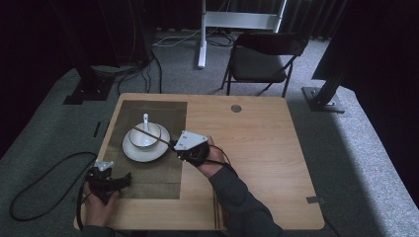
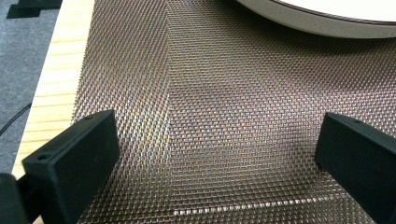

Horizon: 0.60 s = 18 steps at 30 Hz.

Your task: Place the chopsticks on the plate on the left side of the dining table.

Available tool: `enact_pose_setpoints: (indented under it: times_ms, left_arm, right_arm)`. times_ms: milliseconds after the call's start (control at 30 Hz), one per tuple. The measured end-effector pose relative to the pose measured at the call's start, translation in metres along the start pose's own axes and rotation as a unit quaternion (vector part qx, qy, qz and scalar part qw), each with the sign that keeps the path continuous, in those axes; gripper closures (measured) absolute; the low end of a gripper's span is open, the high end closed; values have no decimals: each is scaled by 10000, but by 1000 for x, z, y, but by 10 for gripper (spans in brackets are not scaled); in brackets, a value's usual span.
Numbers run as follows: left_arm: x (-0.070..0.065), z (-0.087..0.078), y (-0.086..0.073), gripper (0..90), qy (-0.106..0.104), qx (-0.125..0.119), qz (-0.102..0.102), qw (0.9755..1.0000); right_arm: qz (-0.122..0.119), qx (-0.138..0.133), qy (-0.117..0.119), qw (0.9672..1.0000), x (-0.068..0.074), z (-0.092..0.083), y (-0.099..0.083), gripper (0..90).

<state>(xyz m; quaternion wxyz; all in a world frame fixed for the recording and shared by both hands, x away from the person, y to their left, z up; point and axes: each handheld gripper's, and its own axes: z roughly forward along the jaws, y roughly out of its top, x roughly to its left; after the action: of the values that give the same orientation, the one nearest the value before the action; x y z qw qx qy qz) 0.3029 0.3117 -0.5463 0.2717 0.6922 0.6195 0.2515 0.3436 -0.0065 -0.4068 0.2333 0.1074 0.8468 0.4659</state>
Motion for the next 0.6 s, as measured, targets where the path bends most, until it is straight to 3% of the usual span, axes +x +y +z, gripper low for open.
enact_pose_setpoints:
  times_ms: [600]
  left_arm:
    - [0, 0, 0, 2, -1, 1, -1, 10000]
  right_arm:
    - [-118, 18, 201, 9997, 2, 15, 7, 848]
